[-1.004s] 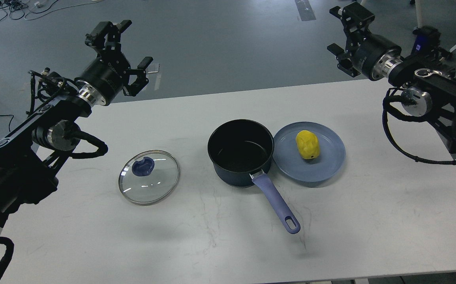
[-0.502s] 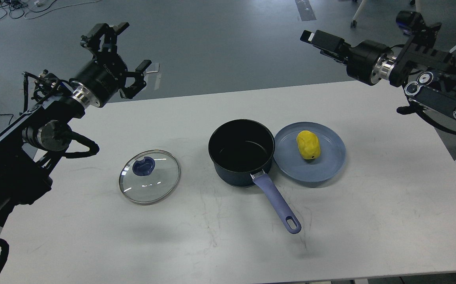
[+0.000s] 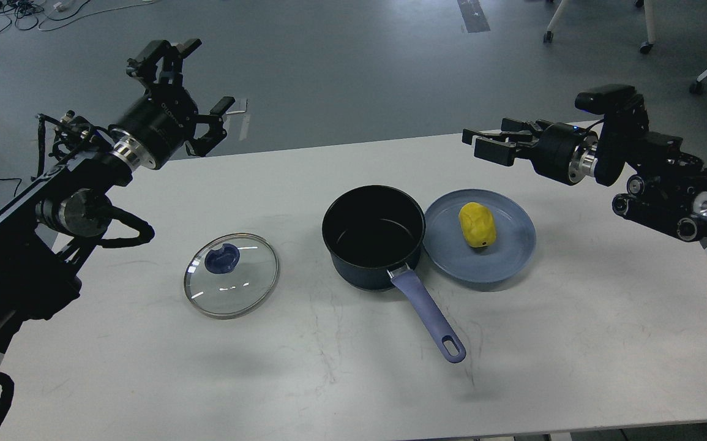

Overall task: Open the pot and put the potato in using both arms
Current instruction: 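Reach the right gripper down to the yellow potato on the plate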

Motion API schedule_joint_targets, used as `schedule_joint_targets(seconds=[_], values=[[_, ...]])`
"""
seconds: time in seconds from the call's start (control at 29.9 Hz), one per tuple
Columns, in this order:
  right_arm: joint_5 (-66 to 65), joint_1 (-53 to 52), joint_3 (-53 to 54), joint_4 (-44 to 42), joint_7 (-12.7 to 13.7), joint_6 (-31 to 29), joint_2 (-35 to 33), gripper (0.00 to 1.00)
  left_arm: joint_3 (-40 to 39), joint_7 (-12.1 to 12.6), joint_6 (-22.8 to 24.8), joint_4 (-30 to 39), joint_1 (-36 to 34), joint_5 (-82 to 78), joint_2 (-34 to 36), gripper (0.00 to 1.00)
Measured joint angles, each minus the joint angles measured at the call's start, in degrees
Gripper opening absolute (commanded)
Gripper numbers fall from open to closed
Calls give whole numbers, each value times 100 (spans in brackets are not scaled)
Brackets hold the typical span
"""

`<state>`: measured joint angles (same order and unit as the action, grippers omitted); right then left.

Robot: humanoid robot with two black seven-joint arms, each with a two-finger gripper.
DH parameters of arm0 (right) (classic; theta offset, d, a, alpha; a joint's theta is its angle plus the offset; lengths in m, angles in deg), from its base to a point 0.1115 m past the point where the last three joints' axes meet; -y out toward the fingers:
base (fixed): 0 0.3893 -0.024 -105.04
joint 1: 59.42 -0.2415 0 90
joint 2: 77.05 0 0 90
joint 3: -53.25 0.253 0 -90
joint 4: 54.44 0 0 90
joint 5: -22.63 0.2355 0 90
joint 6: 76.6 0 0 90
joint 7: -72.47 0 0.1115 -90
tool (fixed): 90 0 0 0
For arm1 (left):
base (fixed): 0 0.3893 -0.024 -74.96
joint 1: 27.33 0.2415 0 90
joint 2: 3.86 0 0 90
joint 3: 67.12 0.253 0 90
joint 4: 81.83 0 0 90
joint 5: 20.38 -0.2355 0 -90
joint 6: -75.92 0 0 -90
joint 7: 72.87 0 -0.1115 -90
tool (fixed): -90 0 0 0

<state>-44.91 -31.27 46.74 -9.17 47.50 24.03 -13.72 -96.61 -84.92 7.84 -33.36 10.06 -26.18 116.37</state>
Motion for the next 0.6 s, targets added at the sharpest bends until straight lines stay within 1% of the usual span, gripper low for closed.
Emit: schedule_joint_targets(seconds=[0.27,0.6], values=[[-124,38,-755,33,6,19,170,99,-16,-50,-11,38,13,7,5,98],[-118,264,-956,140,208,26,175,97,-27,-76,27,58,21,2,112,98]])
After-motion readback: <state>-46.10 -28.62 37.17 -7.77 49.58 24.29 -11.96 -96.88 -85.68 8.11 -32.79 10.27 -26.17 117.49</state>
